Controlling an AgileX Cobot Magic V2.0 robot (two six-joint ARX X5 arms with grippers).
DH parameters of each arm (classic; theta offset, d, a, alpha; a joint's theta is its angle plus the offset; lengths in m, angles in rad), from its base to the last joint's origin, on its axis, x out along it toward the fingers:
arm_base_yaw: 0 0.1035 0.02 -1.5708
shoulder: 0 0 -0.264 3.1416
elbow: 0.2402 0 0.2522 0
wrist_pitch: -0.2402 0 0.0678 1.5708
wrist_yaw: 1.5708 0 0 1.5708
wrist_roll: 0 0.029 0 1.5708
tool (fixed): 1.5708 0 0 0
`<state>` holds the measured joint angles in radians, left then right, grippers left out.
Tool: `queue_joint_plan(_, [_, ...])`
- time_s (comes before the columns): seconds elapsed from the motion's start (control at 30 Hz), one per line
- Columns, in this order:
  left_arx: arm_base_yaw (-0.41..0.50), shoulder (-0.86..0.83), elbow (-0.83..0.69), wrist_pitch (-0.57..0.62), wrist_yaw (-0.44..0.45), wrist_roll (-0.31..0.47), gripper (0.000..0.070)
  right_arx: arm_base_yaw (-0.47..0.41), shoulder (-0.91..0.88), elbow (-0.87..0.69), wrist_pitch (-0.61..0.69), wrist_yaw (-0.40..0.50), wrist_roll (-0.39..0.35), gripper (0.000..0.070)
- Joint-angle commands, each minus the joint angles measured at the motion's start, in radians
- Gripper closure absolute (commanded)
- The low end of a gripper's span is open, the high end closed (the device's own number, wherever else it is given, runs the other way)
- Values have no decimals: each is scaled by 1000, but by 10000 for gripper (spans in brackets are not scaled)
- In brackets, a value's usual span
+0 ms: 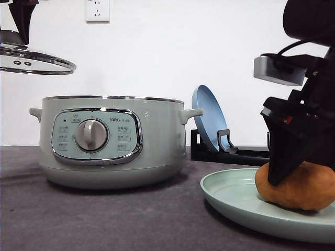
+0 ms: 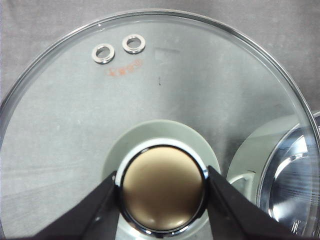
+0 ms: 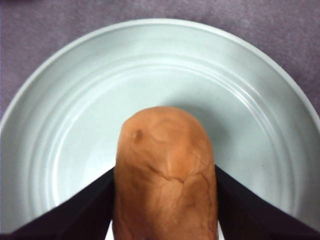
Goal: Transfer potato from steamer to green plate
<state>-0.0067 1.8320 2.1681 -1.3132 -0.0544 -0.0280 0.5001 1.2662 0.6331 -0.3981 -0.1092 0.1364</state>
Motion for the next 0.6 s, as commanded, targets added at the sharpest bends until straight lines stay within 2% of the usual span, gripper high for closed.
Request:
queue_joint_plan(0.0, [-1, -1, 49, 27, -2, -6, 700, 4, 14, 3, 12, -3, 3, 383])
queue_joint_plan(0.1, [-1, -1, 49, 27, -2, -6, 700, 4, 14, 3, 12, -2, 10, 357])
queue_joint_plan(0.33, [-1, -1, 49, 27, -2, -6, 700, 1, 10, 49, -32, 5, 16, 155])
queue_joint_plan(0.57, [-1, -1, 49, 27, -2, -6, 700, 2, -25, 224, -261, 4, 12, 139])
